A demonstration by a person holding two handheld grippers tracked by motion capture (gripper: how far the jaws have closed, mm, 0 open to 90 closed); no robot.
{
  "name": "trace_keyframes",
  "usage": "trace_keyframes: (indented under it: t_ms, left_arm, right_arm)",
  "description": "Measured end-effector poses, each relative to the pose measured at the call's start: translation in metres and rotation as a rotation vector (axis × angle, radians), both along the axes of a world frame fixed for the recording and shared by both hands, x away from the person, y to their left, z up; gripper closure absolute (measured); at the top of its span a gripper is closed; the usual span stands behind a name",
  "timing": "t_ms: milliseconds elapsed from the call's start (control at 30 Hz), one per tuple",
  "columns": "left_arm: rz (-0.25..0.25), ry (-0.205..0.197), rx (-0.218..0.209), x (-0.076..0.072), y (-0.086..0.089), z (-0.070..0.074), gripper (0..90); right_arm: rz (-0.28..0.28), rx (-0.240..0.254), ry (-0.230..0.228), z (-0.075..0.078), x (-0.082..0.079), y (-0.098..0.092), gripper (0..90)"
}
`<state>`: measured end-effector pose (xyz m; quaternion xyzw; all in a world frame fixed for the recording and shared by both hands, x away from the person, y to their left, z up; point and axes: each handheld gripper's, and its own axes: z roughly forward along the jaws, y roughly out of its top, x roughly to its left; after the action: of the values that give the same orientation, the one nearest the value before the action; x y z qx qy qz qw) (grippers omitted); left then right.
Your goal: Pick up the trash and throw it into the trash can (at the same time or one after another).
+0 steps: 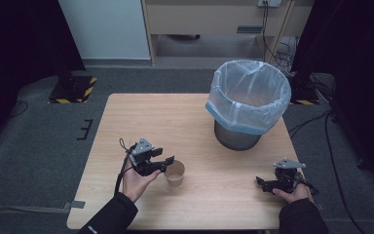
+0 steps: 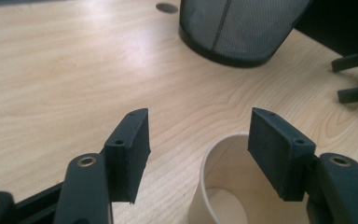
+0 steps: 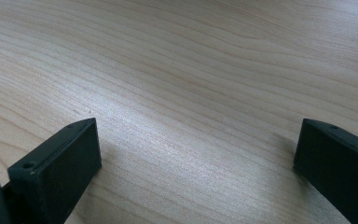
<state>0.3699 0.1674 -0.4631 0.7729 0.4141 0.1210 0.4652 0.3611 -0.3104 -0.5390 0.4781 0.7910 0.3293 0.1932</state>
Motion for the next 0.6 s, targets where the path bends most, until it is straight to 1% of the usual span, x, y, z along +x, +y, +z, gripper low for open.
trace_keyframes:
  t_ms: [100, 167, 300, 367, 433, 467, 533, 567, 600]
  left_arm:
    - [-0.006, 0.040, 0.014, 0.001, -0.001, -0.007, 45.3]
    - [-0.015, 0.065, 0.035, 0.001, -0.003, -0.011, 49.4]
    - [-0.015, 0.105, 0.043, 0.000, -0.004, -0.014, 60.2]
    - [-0.009, 0.117, 0.052, 0.000, -0.004, -0.013, 66.9]
    - [-0.009, 0.130, 0.047, 0.000, -0.003, -0.013, 73.4]
    - [-0.008, 0.131, 0.051, 0.000, -0.002, -0.013, 76.0]
    - [-0.010, 0.137, 0.048, 0.000, -0.002, -0.012, 81.0]
    - [-0.010, 0.138, 0.048, 0.000, -0.001, -0.012, 82.4]
    - [-0.013, 0.140, 0.039, 0.000, -0.001, -0.012, 82.7]
  right_arm:
    - [0.001, -0.001, 0.000, 0.000, 0.000, 0.000, 0.8]
    - [0.002, -0.001, 0.000, 0.000, 0.000, 0.000, 0.8]
    - [0.002, -0.001, 0.000, 0.000, 0.000, 0.000, 0.8]
    - [0.001, -0.001, 0.000, 0.000, 0.000, 0.000, 0.8]
    - [0.002, -0.001, 0.000, 0.000, 0.000, 0.000, 0.8]
    - [0.001, -0.001, 0.000, 0.000, 0.000, 0.000, 0.8]
    - [0.002, -0.001, 0.000, 0.000, 0.000, 0.000, 0.8]
    - [0.001, -0.001, 0.000, 0.000, 0.000, 0.000, 0.8]
    - [0.001, -0.001, 0.000, 0.000, 0.000, 0.000, 0.8]
